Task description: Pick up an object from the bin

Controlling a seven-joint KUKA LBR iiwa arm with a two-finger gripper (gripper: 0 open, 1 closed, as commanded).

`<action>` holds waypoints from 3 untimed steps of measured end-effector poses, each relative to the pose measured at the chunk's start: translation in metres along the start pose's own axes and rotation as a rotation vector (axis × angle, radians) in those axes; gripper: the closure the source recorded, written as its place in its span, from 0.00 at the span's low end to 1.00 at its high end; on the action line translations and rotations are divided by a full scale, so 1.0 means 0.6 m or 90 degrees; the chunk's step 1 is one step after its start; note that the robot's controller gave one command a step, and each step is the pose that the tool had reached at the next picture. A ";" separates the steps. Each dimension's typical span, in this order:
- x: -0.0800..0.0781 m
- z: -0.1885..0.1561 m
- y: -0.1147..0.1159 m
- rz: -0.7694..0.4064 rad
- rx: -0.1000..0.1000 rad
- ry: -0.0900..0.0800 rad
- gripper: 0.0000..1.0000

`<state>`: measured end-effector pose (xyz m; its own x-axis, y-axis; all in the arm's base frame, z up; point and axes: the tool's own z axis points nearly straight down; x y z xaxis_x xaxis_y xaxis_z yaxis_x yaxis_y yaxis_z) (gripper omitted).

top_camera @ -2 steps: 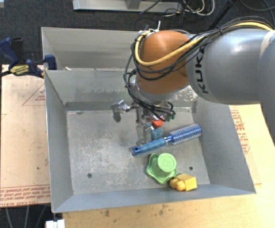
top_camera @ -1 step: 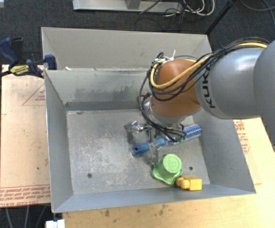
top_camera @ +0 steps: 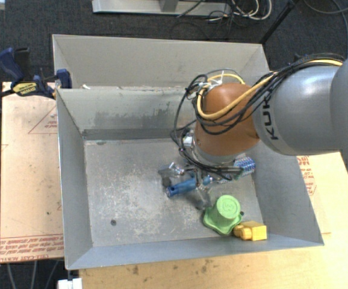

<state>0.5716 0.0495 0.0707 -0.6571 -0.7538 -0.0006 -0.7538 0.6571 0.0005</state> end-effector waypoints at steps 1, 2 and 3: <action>0.000 0.000 0.000 0.000 0.000 -0.001 1.00; -0.027 -0.250 0.091 -0.014 0.004 -0.006 1.00; -0.024 -0.242 0.090 -0.011 0.000 -0.002 0.00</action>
Offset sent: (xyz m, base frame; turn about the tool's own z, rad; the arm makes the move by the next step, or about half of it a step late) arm 0.0000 0.0000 0.0000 0.0000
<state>0.5401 0.0960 0.2159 -0.6436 -0.7654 -0.0035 -0.7654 0.6436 0.0003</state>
